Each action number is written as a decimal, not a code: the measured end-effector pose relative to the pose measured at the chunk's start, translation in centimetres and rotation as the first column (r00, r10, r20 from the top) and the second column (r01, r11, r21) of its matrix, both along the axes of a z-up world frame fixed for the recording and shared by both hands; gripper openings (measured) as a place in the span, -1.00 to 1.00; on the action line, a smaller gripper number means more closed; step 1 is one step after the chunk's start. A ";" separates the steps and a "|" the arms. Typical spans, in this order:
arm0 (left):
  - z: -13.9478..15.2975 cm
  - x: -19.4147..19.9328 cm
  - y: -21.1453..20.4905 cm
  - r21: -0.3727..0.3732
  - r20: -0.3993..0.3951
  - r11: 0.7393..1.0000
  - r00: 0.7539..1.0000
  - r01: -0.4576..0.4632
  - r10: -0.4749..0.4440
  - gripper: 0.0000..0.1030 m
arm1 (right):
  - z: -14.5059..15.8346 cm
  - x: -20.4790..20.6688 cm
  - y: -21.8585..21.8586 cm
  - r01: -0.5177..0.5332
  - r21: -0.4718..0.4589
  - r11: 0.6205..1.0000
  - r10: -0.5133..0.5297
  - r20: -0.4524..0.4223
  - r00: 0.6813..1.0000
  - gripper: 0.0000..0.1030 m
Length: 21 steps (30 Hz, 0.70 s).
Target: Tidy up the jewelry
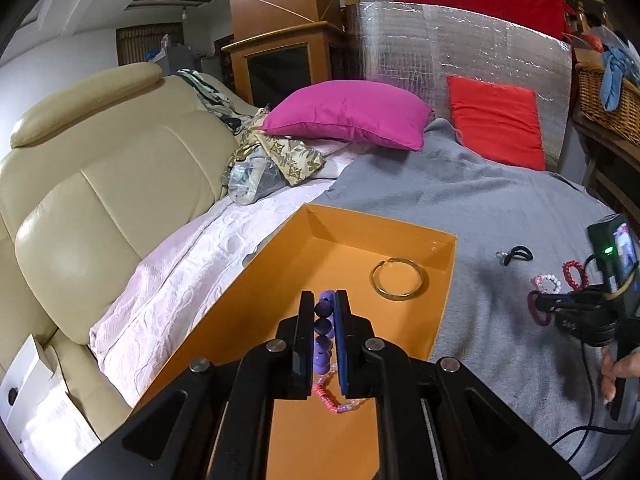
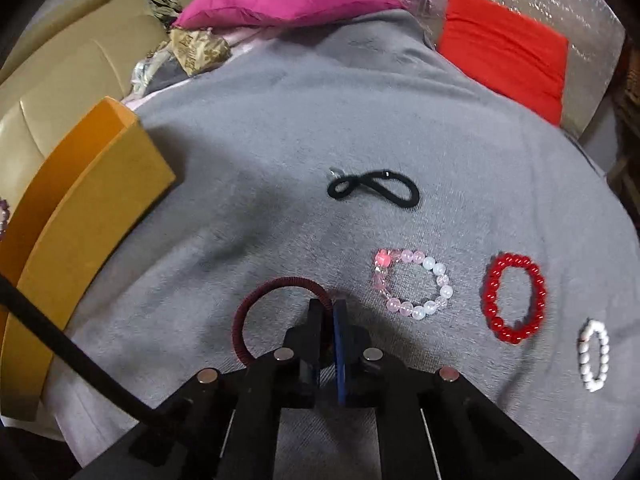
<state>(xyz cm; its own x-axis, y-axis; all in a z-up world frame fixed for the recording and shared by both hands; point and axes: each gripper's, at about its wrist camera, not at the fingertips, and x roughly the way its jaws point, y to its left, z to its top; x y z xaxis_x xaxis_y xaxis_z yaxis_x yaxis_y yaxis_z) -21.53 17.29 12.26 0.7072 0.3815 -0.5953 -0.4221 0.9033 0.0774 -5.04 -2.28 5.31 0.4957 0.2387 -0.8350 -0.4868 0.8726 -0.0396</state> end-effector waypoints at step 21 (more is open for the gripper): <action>-1.9 -4.9 7.2 -0.035 -0.039 0.981 0.981 -0.191 0.190 -0.81 | 8.5 -7.4 16.9 -0.324 0.187 0.927 0.326 0.021 0.945 -0.89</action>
<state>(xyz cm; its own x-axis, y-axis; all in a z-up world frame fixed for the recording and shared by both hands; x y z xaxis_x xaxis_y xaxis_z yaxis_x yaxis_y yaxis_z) -26.40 24.48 10.33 0.6020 0.4836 -0.6354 -0.5844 0.8091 0.0621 -12.48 14.64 13.82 0.3564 0.5367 -0.7649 -0.7448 0.6575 0.1143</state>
